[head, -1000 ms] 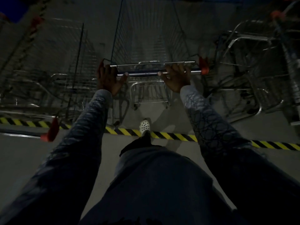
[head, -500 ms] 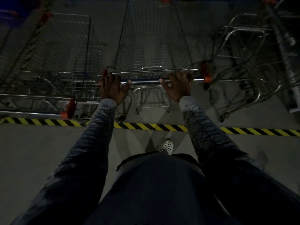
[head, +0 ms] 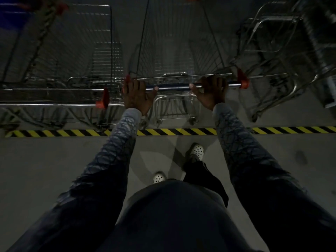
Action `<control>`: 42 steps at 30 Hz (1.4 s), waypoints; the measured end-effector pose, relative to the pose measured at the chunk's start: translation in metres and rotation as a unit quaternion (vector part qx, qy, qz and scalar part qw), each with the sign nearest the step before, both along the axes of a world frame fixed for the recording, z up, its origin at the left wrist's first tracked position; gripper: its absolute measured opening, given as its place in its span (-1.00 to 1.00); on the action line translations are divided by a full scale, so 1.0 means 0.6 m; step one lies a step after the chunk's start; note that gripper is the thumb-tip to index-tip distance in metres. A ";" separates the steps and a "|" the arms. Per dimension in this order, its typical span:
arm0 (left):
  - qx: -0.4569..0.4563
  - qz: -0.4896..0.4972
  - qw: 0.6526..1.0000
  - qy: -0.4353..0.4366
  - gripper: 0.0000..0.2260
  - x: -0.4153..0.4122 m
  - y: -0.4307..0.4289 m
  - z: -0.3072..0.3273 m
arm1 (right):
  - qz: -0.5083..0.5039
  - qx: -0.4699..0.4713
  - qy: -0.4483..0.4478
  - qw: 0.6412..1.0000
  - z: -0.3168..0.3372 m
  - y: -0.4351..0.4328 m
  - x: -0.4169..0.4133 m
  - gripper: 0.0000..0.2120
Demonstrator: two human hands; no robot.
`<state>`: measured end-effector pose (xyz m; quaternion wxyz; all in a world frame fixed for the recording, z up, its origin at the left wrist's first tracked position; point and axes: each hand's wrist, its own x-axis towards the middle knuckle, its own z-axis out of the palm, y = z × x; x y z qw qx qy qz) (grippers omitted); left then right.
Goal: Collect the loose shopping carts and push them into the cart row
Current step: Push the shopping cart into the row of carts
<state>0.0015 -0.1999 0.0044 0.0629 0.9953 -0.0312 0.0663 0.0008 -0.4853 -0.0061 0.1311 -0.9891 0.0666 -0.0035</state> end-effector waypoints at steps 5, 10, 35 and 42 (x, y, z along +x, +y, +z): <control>0.040 -0.060 0.997 0.011 -0.26 0.005 0.032 -0.005 | -0.015 -0.001 0.019 1.000 0.009 0.003 -0.039 -0.42; 0.071 -0.045 0.996 0.006 -0.58 0.004 0.081 0.010 | 0.002 0.009 0.036 0.999 0.011 0.043 -0.067 -0.35; 0.119 0.018 0.989 0.090 -0.61 0.026 0.152 0.021 | -0.107 0.022 -0.031 0.994 -0.015 0.039 -0.075 -0.35; 0.081 0.036 0.991 0.103 -0.58 0.025 0.147 0.027 | -0.151 -0.024 -0.107 0.982 -0.033 0.026 -0.072 -0.38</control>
